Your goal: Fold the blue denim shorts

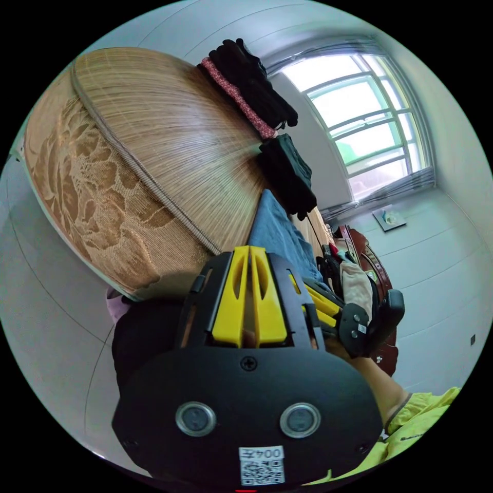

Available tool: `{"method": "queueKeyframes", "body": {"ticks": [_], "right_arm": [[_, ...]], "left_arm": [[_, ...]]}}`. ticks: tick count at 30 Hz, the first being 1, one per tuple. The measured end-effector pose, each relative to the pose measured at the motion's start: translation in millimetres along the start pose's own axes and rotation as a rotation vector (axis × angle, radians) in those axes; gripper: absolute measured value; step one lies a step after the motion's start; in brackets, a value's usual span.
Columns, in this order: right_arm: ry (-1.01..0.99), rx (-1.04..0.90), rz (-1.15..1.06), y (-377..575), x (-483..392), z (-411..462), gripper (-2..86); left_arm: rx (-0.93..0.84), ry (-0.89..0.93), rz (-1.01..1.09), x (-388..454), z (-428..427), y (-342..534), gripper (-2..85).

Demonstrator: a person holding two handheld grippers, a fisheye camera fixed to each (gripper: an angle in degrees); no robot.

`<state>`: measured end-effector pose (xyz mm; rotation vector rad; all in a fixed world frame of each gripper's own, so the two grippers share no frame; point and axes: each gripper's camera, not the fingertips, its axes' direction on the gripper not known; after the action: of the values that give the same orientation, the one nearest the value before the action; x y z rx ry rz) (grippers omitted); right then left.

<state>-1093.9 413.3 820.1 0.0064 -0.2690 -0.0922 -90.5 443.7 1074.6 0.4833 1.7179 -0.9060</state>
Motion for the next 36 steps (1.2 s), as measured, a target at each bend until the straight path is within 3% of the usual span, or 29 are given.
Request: {"method": "queueKeyframes", "body": {"ticks": [11,19,23,25,28,31,34,36], "right_arm": [[-0.177,0.135,0.281,26,37,-13,3.4],[-0.266,0.213,0.407,55,56,-21,3.6],[-0.277,0.215,0.426,69,55,-18,4.2],[-0.275,0.213,0.434,75,53,-17,4.8],[-0.182,0.246,0.477,94,51,-31,4.6],[0.043,0.337,0.714,141,66,-57,0.7],[0.238,0.301,0.917,189,91,-66,-0.3],[0.263,0.204,0.979,211,106,-60,-0.4]], "left_arm": [[-0.057,0.066,0.052,1,1,-12,10.9],[-0.094,0.287,0.05,9,26,-20,17.4],[-0.108,0.322,0.015,12,46,-20,15.4],[-0.125,0.287,-0.01,15,57,-23,10.4],[-0.143,0.232,-0.012,19,63,-26,6.5],[-0.121,0.249,0.016,26,60,-23,5.5],[-0.093,0.267,0.044,37,58,-20,5.0],[-0.084,0.267,0.051,43,58,-19,4.9]]}}
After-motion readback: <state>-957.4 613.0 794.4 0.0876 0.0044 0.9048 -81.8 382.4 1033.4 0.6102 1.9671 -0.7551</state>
